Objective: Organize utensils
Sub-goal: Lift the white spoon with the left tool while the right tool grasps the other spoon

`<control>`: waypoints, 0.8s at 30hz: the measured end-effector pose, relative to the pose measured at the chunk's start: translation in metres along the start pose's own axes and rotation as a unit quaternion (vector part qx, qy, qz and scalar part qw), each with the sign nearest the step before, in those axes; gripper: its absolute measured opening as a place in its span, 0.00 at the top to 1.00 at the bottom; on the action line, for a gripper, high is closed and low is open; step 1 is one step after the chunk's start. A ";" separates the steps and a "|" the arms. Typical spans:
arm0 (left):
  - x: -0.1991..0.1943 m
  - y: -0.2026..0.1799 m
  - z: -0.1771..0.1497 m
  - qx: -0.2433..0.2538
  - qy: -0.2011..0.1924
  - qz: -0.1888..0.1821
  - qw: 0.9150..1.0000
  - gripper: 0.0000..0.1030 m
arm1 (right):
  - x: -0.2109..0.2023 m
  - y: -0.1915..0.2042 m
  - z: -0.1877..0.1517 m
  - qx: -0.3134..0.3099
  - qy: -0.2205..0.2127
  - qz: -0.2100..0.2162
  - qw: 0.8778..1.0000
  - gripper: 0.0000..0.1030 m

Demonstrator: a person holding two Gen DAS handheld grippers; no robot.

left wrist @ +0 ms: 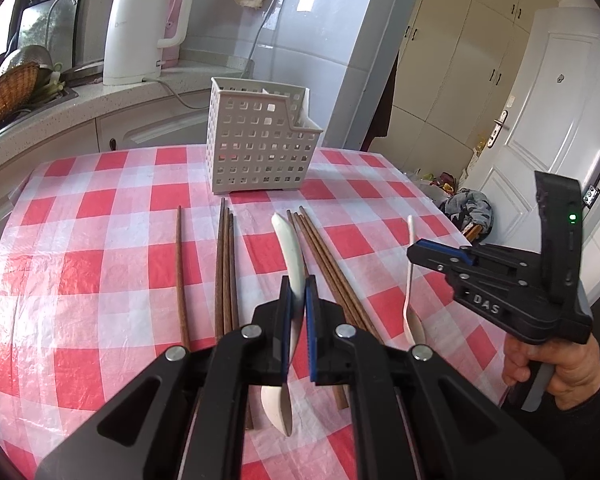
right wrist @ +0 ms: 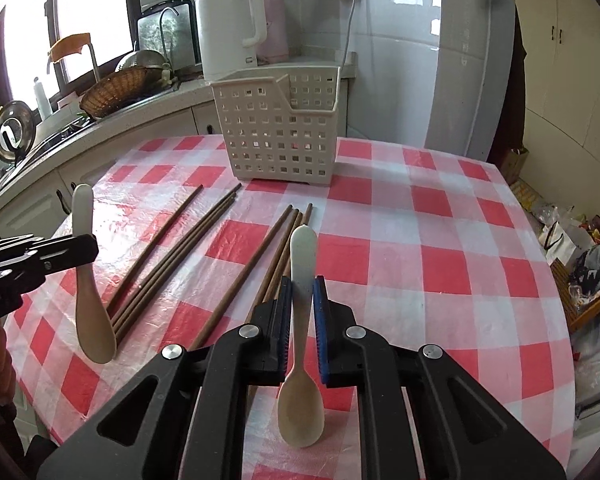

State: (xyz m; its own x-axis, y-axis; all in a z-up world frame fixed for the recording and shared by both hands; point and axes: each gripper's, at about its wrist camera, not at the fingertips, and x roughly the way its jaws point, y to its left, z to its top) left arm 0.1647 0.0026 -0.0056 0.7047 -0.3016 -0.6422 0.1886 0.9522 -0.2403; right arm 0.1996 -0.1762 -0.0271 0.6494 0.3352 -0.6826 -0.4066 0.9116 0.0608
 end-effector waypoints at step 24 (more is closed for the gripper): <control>0.005 -0.003 -0.006 -0.001 0.011 0.002 1.000 0.94 | 0.050 0.006 -0.019 -0.001 0.079 -0.003 0.997 0.65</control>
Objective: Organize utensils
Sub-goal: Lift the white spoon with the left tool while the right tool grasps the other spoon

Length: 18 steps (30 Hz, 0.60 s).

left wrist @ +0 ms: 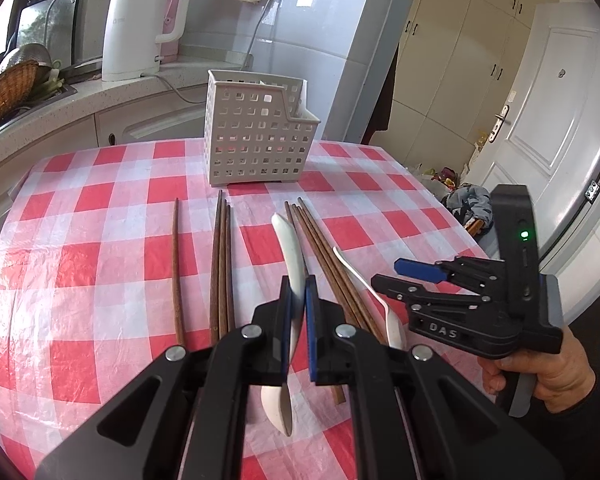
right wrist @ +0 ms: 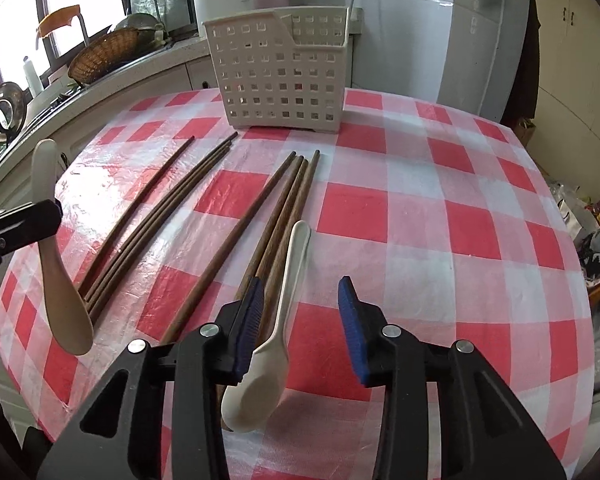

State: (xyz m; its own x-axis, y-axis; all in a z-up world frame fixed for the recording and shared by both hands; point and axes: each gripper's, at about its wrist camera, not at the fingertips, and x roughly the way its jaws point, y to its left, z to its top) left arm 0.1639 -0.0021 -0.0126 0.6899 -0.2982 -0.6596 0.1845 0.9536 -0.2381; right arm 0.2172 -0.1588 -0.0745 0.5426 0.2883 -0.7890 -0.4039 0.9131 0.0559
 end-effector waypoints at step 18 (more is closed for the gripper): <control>0.006 0.006 0.014 0.006 0.002 -0.002 1.000 0.94 | 0.016 -0.012 0.011 -0.020 0.007 0.009 1.000 0.92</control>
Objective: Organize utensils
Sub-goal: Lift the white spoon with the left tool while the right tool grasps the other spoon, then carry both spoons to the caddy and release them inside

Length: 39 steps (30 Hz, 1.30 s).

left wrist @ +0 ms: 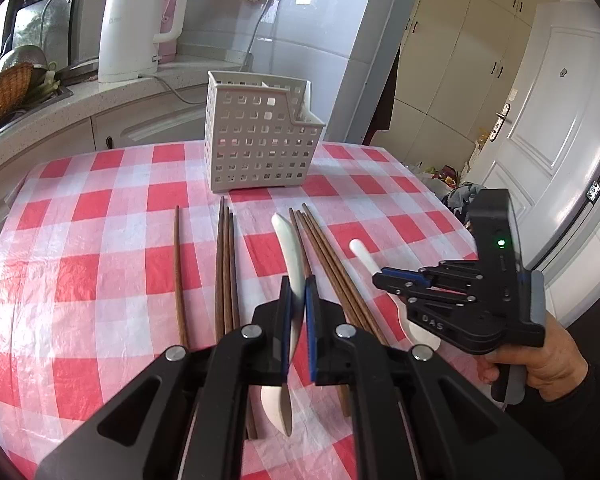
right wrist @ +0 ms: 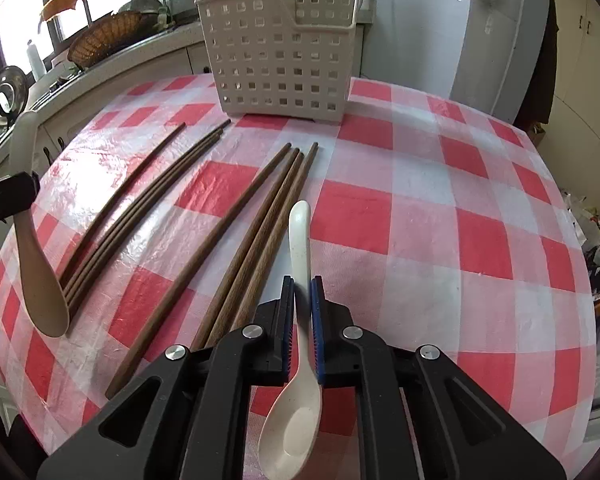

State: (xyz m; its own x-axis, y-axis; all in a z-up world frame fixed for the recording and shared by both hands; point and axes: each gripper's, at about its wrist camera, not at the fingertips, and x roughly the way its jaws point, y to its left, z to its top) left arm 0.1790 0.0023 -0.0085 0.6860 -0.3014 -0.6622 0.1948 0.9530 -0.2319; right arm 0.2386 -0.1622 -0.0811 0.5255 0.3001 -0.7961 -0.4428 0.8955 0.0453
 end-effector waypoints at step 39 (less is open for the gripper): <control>-0.012 0.015 0.187 0.026 -0.122 0.011 0.992 0.94 | -0.056 -0.028 0.219 0.046 -0.219 -0.011 0.975 0.96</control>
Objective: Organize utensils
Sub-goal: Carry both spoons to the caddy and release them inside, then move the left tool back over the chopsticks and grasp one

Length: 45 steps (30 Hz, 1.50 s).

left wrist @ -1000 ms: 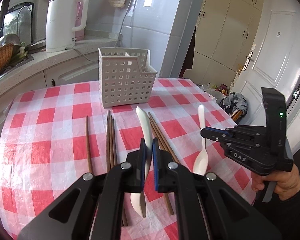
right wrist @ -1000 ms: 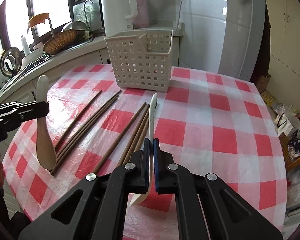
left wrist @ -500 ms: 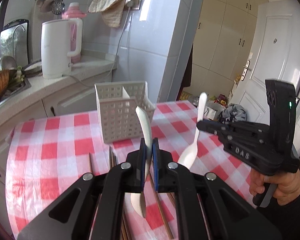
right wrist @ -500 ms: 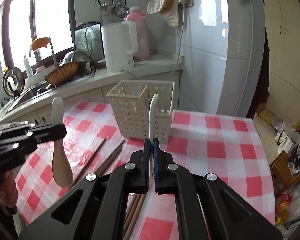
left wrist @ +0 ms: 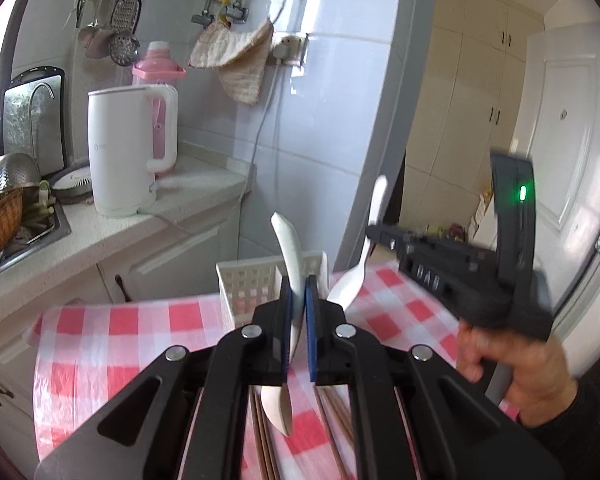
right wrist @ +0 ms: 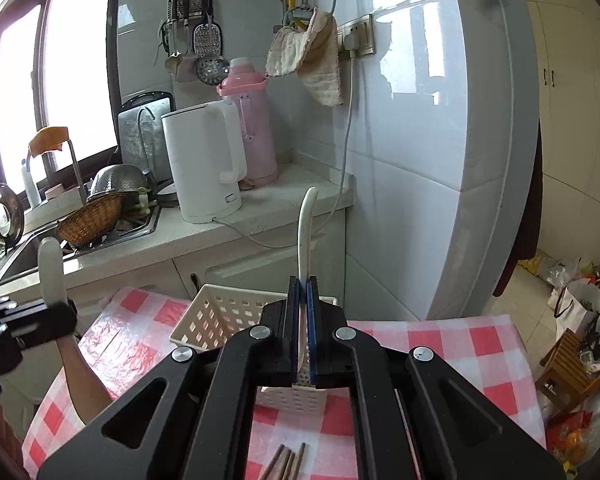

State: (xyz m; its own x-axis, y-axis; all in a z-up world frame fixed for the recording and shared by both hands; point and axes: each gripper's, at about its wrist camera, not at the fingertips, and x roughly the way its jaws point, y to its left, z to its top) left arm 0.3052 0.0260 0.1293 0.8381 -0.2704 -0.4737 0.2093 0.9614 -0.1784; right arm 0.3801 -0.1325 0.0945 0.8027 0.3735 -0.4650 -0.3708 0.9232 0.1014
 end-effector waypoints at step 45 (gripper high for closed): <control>-0.034 0.055 -0.084 -0.077 -0.033 0.111 0.990 0.17 | -0.068 -0.035 -0.137 0.067 0.055 -0.033 0.996 0.19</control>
State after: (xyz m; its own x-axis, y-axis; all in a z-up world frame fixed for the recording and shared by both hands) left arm 0.2457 0.0839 0.0627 0.8867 -0.0452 -0.4602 -0.0580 0.9765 -0.2077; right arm 0.2744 -0.2027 0.0024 0.7650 0.3060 -0.5667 -0.2472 0.9520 0.1803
